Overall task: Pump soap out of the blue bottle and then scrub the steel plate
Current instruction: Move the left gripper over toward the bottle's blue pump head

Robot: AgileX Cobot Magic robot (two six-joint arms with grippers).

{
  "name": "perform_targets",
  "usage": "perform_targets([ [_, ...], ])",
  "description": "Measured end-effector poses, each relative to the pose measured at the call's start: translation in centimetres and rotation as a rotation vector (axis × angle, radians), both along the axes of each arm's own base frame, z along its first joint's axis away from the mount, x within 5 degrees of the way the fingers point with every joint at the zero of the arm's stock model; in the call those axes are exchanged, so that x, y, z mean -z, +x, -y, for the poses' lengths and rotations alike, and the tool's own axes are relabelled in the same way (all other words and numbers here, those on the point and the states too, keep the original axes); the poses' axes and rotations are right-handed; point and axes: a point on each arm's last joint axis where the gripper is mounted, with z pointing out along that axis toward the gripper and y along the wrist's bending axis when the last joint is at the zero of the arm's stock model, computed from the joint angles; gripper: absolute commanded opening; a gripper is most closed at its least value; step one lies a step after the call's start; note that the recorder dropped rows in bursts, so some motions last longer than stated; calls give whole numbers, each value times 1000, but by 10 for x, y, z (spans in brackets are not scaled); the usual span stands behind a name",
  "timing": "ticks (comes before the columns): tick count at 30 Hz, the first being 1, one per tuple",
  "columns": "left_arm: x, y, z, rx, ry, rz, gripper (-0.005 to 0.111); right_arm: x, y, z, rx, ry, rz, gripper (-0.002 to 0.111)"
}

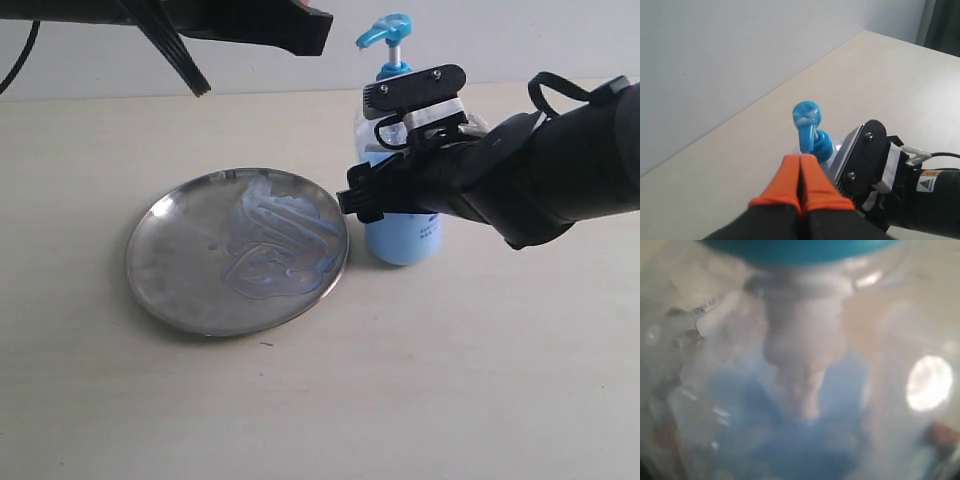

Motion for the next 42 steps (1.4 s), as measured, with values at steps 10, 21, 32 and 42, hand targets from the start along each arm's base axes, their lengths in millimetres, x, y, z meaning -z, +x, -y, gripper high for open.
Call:
perform_targets([
  [10,2,-1,-1,3,22,-20,0,-8,-2,-12,42,-53,-13,0],
  [21,4,-2,-1,13,44,-30,0,-5,6,-15,66,-89,-36,0],
  [32,-3,-11,8,202,106,9,0,-2,9,-16,63,-112,-35,0],
  [42,11,21,19,224,166,-29,0,-2,9,-16,53,-117,-35,0],
])
